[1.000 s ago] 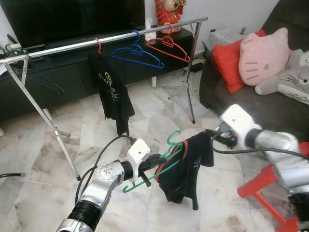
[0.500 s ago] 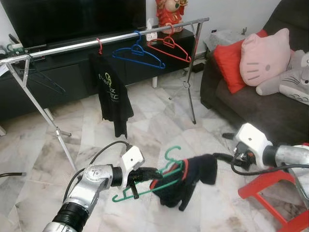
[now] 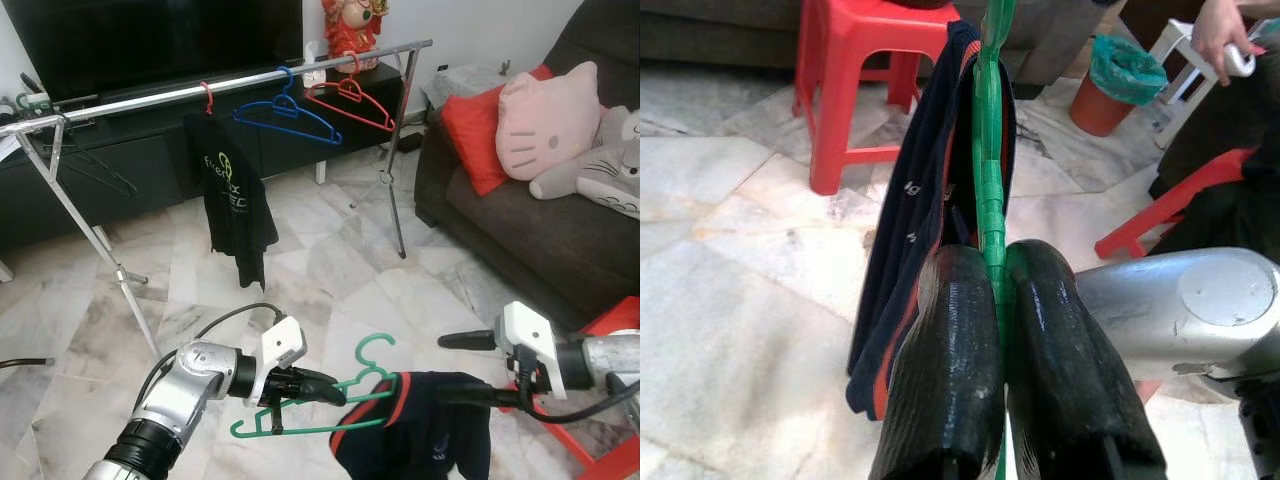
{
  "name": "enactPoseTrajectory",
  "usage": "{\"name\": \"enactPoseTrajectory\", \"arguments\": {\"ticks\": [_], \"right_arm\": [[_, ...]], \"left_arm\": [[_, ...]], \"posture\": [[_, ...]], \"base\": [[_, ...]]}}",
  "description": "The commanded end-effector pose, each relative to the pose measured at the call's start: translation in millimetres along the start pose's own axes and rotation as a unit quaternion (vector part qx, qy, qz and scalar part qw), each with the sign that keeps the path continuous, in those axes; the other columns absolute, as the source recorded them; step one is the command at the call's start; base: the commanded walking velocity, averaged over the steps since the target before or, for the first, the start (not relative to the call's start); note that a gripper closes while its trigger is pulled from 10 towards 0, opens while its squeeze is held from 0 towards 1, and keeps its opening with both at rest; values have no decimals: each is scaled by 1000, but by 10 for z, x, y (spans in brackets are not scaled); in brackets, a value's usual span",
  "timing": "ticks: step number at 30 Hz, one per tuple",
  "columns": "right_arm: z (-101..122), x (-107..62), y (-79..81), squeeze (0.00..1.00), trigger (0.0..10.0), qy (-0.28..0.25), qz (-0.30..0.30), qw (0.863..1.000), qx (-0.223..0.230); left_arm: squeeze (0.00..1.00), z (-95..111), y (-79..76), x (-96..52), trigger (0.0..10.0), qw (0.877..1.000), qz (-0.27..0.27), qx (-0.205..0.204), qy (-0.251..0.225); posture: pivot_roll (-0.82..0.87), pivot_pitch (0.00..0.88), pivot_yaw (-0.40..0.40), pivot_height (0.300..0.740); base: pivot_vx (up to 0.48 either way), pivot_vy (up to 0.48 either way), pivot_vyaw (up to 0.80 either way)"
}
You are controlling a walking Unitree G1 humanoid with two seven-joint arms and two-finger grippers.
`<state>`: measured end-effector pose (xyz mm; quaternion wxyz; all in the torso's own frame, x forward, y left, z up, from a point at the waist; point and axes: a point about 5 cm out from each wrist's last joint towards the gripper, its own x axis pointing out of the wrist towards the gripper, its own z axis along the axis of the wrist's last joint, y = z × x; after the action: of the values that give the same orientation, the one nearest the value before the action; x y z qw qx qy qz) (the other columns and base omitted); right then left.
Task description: Hang hanger
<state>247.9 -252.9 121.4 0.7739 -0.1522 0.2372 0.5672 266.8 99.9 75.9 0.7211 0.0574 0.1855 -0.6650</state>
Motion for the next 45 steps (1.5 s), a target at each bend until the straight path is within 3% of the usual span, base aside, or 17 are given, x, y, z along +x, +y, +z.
{"name": "enactPoseTrajectory", "arguments": {"ticks": [1, 14, 22, 33, 34, 35, 36, 37, 45], "right_arm": [[17, -17, 0, 0, 10000, 1, 15, 1000, -9], [-83, 160, -45, 0, 10000, 10, 36, 999, -12], [-105, 382, -14, 0, 10000, -8, 73, 997, -3], [-186, 465, -4, 0, 10000, 1, 88, 996, 11], [-188, 462, -5, 0, 6157, 2, 88, 996, 12], [-193, 457, -7, 0, 3961, 3, 88, 996, 14], [-197, 452, -11, 0, 2706, 4, 88, 996, 15], [-205, 447, -18, 0, 0, 5, 87, 996, 17], [-219, 460, -15, 0, 0, 6, 93, 995, 23]], "left_arm": [[0, 146, -1, 4, 10000, 1000, -14, 20, -20], [0, 240, -89, 65, 10000, 998, -56, 28, -16], [0, 328, -112, 121, 10000, 997, -70, 38, -17], [0, 357, -111, 133, 10000, 997, -67, 43, -18], [0, 359, -111, 134, 10000, 997, -67, 43, -19], [0, 361, -109, 135, 10000, 997, -66, 43, -19], [0, 363, -108, 135, 10000, 997, -66, 43, -20], [0, 364, -105, 135, 10000, 997, -65, 43, -20], [0, 370, -88, 132, 10000, 997, -62, 43, -21]], "posture": [[-182, 0, -19, 740], [-170, 0, -21, 740], [-164, 0, -29, 740], [-157, 0, -35, 740], [-156, 0, -37, 740], [-157, 0, -37, 740], [-157, 0, -37, 740], [-157, 0, -37, 740], [-156, 0, -36, 740]], "base": [[0, 0, 0], [0, 0, 0], [0, 0, 0], [0, 0, 0], [0, 0, 0], [0, 0, 0], [0, 0, 0], [0, 0, 0], [0, 0, 0]]}}
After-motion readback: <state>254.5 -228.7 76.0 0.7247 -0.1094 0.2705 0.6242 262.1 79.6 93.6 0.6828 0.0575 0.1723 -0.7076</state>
